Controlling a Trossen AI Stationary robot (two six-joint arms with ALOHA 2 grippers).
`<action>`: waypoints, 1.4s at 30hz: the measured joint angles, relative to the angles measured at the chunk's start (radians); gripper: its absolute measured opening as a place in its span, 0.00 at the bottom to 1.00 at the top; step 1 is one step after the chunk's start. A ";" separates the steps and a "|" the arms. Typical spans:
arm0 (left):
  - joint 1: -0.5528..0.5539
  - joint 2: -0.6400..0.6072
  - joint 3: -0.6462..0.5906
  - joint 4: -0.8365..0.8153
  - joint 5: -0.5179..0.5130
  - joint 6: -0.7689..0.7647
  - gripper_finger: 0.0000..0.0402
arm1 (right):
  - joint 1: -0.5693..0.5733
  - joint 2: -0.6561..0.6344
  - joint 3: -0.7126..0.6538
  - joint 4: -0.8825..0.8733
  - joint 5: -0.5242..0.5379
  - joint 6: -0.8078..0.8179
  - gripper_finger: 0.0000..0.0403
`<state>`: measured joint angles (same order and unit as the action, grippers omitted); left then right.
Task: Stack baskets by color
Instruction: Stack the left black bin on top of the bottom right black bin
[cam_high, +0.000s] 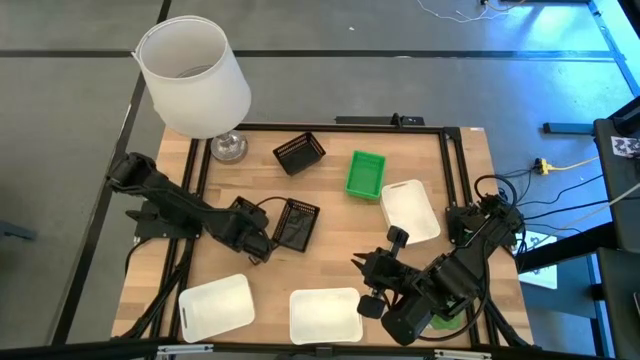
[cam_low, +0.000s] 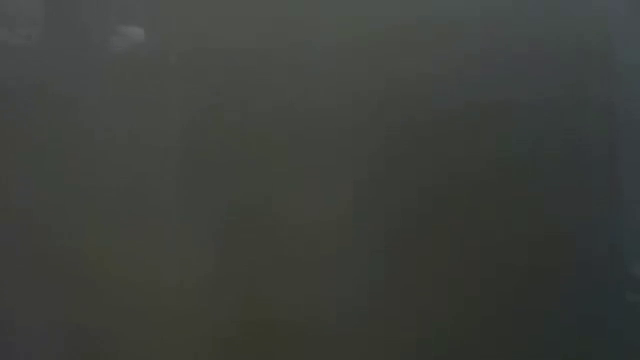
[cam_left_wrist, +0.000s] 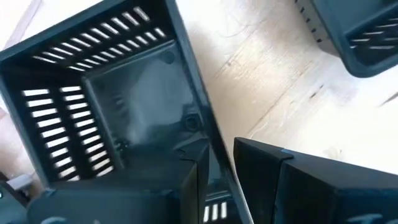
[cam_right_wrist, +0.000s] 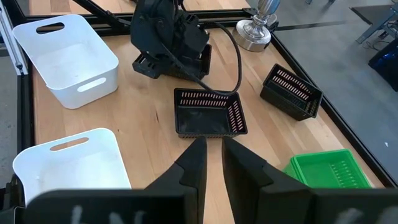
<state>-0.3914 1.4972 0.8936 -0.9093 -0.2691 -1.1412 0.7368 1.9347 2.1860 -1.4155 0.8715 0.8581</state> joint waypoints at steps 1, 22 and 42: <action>0.002 -0.001 0.000 -0.002 0.002 0.000 0.17 | 0.000 0.000 0.000 0.000 0.000 0.000 0.13; 0.033 0.002 -0.080 0.037 -0.044 0.019 0.16 | 0.000 0.000 0.000 0.002 0.000 0.002 0.13; 0.032 -0.006 0.156 -0.215 -0.090 0.087 0.00 | 0.000 0.000 0.000 0.001 0.000 -0.002 0.13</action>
<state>-0.3594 1.4910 1.0500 -1.1244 -0.3592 -1.0545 0.7368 1.9347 2.1860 -1.4143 0.8715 0.8559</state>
